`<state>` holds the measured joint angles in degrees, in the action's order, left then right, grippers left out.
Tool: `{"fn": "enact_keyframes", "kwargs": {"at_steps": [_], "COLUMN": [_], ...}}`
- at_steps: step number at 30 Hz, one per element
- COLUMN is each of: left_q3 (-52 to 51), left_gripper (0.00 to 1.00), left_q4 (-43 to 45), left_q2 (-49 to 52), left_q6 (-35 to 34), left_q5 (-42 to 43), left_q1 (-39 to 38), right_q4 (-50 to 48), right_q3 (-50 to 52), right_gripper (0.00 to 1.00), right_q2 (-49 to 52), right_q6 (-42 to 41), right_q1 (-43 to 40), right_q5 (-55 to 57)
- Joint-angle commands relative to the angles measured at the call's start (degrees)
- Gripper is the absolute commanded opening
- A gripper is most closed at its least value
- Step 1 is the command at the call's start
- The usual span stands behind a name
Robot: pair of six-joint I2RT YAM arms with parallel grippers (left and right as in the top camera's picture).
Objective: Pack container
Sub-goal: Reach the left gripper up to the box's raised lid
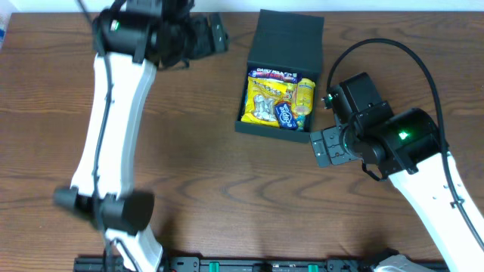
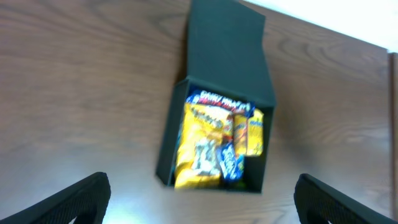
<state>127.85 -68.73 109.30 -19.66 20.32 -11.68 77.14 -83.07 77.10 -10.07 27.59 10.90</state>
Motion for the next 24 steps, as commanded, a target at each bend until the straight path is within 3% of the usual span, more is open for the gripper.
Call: {"fn": "enact_keyframes", "kwargs": {"at_steps": [1, 12, 24], "left_q3": [5.40, 6.64, 6.62], "left_gripper": [0.96, 0.96, 0.95], "left_q4": [-0.17, 11.78, 21.99], "left_q2": [9.07, 27.71, 34.60], "left_q6": [1.46, -0.09, -3.76], "left_q5": [10.95, 18.32, 19.74], "left_q1": [1.88, 1.42, 1.05], "right_q4": [-0.02, -1.38, -3.15], "right_q3": [-0.11, -0.11, -0.04], "right_gripper": [0.99, 0.99, 0.99], "right_q2": [-0.59, -0.59, -0.59], "right_q6": [-0.66, -0.66, -1.60], "right_q1": [-0.15, -0.20, -0.20], "right_q5": [0.02, 0.04, 0.02]}}
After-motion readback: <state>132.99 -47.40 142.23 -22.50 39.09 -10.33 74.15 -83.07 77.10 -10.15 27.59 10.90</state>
